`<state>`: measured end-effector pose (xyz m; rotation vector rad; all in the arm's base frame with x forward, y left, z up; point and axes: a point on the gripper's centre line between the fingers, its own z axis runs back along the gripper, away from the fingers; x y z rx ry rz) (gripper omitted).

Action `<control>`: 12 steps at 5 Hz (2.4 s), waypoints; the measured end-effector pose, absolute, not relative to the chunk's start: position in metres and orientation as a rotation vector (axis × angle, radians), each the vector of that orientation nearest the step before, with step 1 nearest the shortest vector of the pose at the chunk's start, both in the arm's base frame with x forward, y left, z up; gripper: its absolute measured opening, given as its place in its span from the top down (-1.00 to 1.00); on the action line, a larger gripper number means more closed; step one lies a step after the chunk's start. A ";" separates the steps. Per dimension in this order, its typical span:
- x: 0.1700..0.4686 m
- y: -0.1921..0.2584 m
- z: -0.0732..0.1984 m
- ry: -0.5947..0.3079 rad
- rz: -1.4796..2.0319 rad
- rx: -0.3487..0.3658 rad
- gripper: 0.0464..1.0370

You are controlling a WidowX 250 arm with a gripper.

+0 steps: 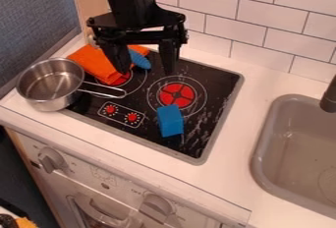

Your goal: Move the blue object to the right top corner of the right burner

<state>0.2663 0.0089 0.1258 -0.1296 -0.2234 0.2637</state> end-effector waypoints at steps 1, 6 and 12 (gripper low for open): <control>0.264 0.007 0.118 -0.195 0.280 -0.140 -0.93; 0.281 -0.011 0.070 -0.251 0.536 -0.026 -0.93; 0.285 -0.009 0.007 -0.179 0.613 0.012 -0.15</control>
